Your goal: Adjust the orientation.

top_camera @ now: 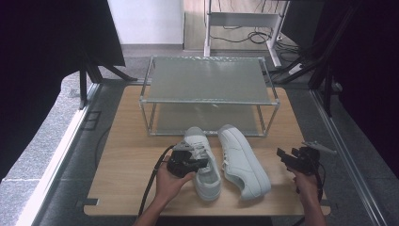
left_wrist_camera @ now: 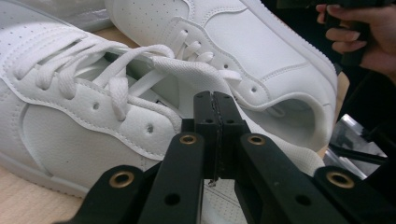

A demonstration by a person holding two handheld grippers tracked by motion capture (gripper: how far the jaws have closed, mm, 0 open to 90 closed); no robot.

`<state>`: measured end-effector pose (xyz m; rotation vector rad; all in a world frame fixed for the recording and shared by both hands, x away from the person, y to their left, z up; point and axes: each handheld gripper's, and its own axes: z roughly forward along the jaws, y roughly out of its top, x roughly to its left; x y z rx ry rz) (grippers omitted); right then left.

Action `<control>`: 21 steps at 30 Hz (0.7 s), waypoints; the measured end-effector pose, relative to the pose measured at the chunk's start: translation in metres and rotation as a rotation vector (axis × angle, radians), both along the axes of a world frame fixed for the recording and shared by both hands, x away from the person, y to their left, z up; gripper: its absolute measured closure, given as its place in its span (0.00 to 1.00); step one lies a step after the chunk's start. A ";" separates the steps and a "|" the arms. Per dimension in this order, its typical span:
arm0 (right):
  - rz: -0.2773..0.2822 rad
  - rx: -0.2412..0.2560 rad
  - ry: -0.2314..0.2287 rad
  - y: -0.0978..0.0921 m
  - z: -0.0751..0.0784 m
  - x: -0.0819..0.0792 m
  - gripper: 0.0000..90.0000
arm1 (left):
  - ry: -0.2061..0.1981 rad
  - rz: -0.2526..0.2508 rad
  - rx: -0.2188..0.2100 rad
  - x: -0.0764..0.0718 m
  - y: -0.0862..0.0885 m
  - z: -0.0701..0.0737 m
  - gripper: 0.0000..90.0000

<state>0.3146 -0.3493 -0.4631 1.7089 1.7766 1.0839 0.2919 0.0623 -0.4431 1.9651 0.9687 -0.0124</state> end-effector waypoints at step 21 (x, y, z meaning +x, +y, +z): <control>0.000 -0.026 0.007 -0.001 -0.002 -0.003 0.37 | 0.085 0.006 0.053 -0.014 0.022 -0.017 1.00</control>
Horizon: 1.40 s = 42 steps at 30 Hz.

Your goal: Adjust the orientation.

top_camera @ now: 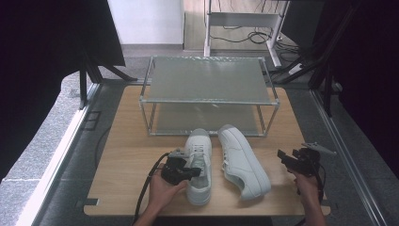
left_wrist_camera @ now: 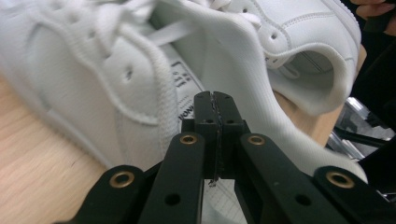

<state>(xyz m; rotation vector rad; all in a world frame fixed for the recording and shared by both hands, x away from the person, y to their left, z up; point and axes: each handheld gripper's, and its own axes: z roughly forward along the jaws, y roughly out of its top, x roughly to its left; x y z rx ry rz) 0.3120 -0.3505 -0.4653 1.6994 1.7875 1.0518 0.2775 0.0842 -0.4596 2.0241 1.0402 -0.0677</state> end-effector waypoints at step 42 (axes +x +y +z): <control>0.735 -0.175 -0.068 0.141 0.042 -0.054 1.00 | -0.256 0.219 -0.201 0.002 0.083 0.030 0.41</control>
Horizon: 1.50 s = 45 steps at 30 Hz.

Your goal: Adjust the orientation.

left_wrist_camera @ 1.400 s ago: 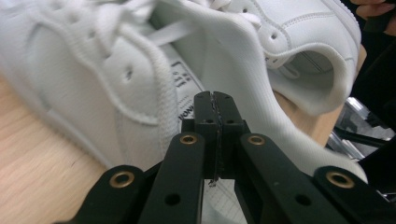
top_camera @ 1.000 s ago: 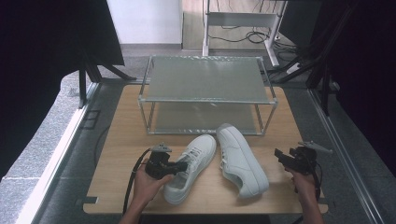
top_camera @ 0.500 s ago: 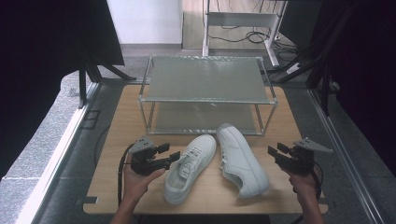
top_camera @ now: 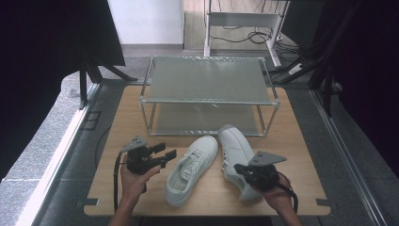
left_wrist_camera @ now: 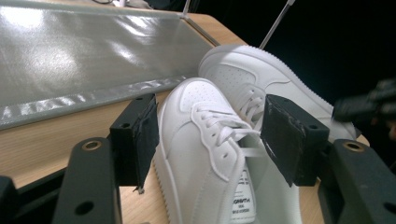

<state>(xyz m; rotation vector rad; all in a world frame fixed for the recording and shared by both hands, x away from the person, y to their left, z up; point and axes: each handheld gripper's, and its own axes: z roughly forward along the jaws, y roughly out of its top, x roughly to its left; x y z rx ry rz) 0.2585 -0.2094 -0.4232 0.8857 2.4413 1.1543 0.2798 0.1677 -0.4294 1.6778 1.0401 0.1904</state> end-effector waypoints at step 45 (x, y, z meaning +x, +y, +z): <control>-0.237 0.016 0.076 -0.099 -0.024 0.020 1.00 | 0.115 0.021 -0.150 0.001 0.008 0.000 0.48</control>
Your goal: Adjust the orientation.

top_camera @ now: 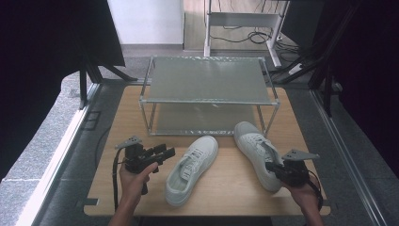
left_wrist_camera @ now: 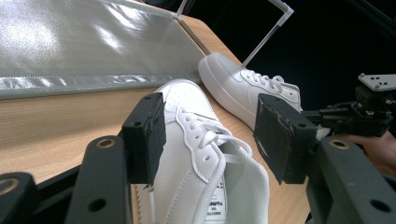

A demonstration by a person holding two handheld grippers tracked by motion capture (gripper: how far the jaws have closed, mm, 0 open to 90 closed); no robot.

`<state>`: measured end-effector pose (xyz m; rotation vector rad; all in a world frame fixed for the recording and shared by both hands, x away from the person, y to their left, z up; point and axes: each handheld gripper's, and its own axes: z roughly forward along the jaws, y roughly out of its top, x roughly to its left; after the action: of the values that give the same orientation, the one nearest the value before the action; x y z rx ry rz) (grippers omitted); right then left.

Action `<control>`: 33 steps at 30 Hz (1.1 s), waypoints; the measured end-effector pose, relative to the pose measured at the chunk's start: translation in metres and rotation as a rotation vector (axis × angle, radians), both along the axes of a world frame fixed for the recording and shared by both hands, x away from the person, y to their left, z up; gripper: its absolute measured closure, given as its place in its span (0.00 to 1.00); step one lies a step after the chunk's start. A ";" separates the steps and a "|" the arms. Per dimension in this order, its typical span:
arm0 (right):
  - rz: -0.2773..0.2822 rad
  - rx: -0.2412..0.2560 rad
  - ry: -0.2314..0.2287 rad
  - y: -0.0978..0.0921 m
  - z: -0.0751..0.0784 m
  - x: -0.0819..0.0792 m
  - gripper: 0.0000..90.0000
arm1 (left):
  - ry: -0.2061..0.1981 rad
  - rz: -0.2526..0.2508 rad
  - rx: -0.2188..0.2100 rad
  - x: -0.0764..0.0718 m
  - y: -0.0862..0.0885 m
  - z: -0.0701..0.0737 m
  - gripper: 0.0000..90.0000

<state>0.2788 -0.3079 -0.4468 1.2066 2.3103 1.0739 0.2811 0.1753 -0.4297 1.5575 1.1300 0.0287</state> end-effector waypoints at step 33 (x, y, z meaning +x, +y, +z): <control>0.000 -0.021 -0.031 0.016 0.011 -0.002 0.80 | 0.028 -0.033 0.016 0.002 -0.012 -0.007 0.48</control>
<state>0.2768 -0.2917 -0.4359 1.1738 2.2931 1.0580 0.2828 0.1632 -0.4371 1.5948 1.1282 -0.0059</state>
